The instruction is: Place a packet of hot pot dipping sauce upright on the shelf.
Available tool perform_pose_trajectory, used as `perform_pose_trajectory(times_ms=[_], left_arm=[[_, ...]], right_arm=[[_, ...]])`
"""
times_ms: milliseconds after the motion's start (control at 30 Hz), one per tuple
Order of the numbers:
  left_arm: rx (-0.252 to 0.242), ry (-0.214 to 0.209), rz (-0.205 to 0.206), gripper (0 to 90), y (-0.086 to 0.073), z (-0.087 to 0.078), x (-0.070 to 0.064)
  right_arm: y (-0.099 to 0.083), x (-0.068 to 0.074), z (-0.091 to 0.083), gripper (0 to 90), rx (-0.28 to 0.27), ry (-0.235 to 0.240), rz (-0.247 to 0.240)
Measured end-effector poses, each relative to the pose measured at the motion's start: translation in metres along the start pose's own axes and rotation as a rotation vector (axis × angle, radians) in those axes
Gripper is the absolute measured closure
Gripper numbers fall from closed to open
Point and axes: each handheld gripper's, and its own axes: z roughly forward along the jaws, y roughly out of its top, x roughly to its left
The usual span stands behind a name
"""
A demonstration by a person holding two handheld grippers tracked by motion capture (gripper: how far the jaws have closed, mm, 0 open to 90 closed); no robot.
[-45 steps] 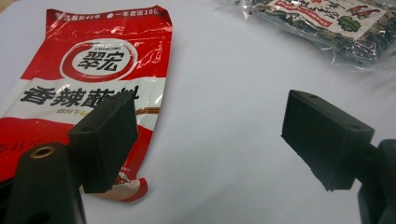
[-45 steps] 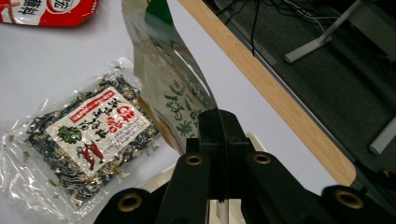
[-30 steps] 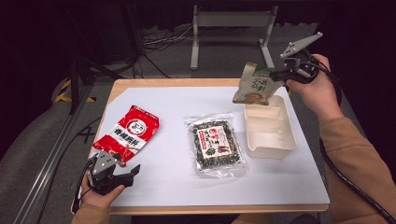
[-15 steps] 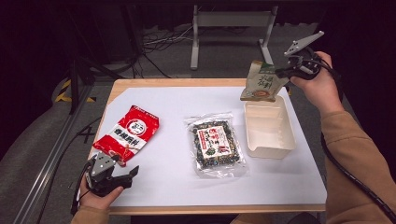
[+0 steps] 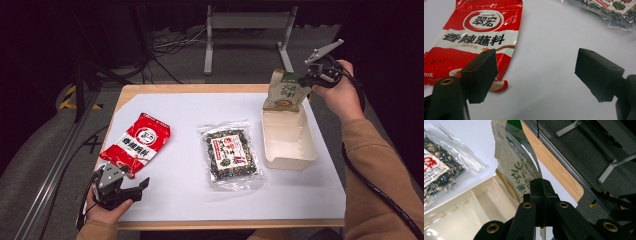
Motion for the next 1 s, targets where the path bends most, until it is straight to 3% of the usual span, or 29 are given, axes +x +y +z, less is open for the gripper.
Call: perform_pose_trajectory(times_ms=[1000], left_arm=[[0.008, 0.0, 0.001, 18.6, 0.0, 0.002, 0.0]], right_arm=[[-0.015, 0.004, 0.034, 89.4, 0.09, 0.032, -0.007]])
